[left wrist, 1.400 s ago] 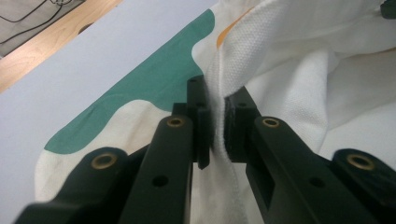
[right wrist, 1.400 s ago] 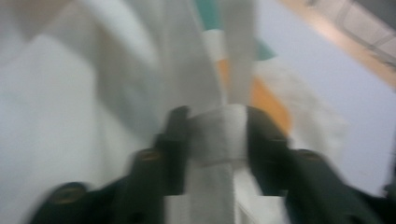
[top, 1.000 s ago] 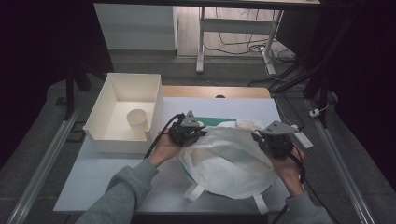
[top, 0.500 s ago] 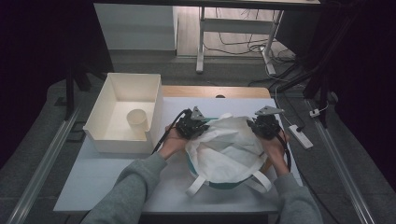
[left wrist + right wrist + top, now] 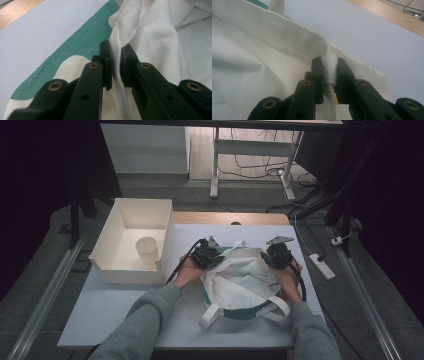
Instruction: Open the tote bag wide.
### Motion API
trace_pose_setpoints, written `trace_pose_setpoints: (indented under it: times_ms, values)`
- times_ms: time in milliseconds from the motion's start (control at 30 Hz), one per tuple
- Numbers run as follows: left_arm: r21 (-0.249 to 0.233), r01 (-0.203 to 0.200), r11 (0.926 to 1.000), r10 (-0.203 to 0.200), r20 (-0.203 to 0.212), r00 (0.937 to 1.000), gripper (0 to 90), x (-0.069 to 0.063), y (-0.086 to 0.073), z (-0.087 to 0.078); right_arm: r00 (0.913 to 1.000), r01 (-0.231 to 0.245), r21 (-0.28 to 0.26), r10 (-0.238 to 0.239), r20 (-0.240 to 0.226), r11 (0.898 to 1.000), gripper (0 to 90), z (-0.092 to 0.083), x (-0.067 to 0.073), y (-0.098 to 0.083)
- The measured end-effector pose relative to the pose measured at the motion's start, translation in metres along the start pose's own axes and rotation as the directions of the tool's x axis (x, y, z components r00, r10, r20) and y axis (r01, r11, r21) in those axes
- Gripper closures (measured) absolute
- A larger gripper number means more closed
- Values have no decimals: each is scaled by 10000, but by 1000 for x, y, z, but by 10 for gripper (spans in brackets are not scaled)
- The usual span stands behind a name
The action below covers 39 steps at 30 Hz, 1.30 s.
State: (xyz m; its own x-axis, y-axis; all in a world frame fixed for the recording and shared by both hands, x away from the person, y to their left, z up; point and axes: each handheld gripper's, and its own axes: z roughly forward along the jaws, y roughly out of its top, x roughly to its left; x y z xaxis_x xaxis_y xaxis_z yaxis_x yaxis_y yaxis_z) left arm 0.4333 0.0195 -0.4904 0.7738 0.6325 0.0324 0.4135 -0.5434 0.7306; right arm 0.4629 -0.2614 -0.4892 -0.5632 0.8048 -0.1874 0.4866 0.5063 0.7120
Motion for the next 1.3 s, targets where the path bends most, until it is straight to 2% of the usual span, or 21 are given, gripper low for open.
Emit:
trace_pose_setpoints:
  times_ms: [100, 167, 233, 267, 300, 367, 467, 533, 633, 700, 767, 800, 967, 1167, 1300]
  values:
    - [-89, -10, 10000, 11, 83, 10000, 813, 0, 1, -4, 9999, -102, -94, 101, -20, 9999, 776, -2, 0, 0]
    - [-259, 46, 9997, -41, 217, 9998, 743, 1, 1, -8, 9998, -187, -312, 184, -95, 9993, 737, -7, 0, 1]
    - [-655, 61, 9978, -40, 319, 9995, 637, 1, 5, -23, 9991, -354, -571, 340, -244, 9977, 686, -12, -1, 2]
    - [-823, 78, 9966, -55, 283, 9996, 595, 0, 6, -30, 9987, -403, -822, 376, -341, 9958, 658, -17, -1, 3]
    - [-823, 78, 9966, -55, 283, 9996, 559, 0, 6, -30, 9987, -395, -994, 360, -365, 9943, 632, -21, -1, 3]
    - [-1250, 95, 9921, -70, 207, 9998, 499, -1, 10, -46, 9981, -429, -1277, 367, -502, 9909, 579, -28, 0, 5]
    - [-1540, -86, 9880, 149, 399, 9991, 454, -6, 13, -62, 9979, -362, -1644, 269, -585, 9857, 529, -41, 2, 7]
    - [-1508, -417, 9877, 532, 731, 9959, 446, -16, 17, -67, 9975, -388, -1994, 263, -650, 9791, 509, -51, 5, 8]
    - [-1500, -580, 9870, 718, 881, 9935, 447, -22, 19, -64, 9957, -559, -2219, 379, -844, 9735, 502, -60, 6, 9]
    - [-1364, -922, 9863, 1070, 1060, 9886, 448, -32, 26, -55, 9938, -615, -2363, 375, -1050, 9697, 492, -69, 10, 8]
    - [-1300, -990, 9866, 1138, 1121, 9872, 448, -34, 28, -51, 9933, -620, -2414, 363, -1095, 9684, 492, -71, 11, 8]
    - [-1235, -1043, 9868, 1189, 1177, 9859, 448, -36, 30, -47, 9910, -721, -2565, 402, -1273, 9639, 492, -75, 13, 7]
    - [-750, -1258, 9892, 1344, 1238, 9832, 448, -37, 31, -26, 9895, -621, -2456, 274, -1421, 9674, 486, -80, 21, 6]
    - [-425, -1147, 9925, 1193, 1302, 9843, 443, -32, 28, -21, 9887, -510, -2286, 169, -1487, 9722, 483, -84, 27, 1]
    - [-22, -1325, 9912, 1316, 1305, 9827, 418, -33, 26, -15, 9862, -419, -2178, 54, -1656, 9751, 478, -90, 35, -5]
